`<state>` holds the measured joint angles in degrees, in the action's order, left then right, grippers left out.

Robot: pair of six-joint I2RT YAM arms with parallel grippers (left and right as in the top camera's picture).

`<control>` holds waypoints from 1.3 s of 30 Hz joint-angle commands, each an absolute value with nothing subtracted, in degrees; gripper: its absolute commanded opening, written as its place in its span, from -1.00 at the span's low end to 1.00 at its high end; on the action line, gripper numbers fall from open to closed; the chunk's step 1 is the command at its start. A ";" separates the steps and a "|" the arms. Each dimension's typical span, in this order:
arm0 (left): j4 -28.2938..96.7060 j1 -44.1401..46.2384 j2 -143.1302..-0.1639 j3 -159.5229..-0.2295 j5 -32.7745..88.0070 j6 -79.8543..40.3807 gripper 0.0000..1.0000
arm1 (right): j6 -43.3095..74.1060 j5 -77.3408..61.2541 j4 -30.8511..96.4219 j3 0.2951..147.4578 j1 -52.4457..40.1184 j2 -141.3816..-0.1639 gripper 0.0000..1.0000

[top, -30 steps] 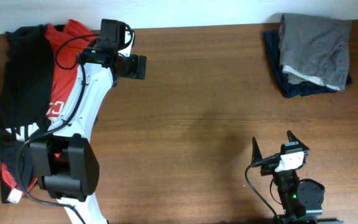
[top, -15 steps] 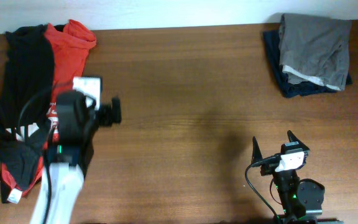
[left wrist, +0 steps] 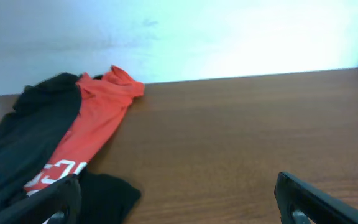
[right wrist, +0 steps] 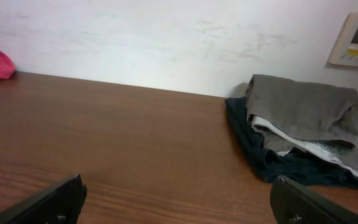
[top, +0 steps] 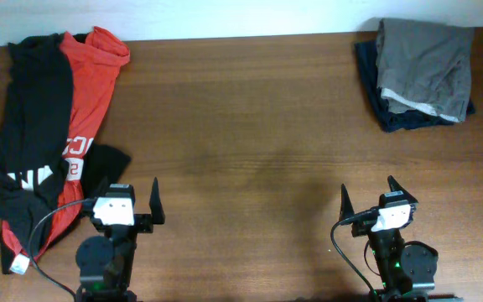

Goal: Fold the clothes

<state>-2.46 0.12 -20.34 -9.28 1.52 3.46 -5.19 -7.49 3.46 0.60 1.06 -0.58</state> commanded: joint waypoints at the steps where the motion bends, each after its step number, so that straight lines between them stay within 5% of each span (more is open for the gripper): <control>1: -2.55 -0.69 -16.51 -6.96 1.74 3.97 0.98 | -5.56 -7.01 3.86 0.32 0.71 -0.21 0.97; 15: 0.67 -1.30 -0.21 -0.56 2.20 3.92 0.98 | -5.56 -7.01 3.86 0.32 0.71 -0.21 0.97; 39: 4.73 -1.30 -0.34 -0.56 1.76 3.97 0.98 | -5.58 -6.98 3.86 0.32 0.71 -0.21 0.97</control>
<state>4.58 -0.95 -0.80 -0.91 1.52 3.46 -5.17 -7.49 3.44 0.60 1.06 -0.58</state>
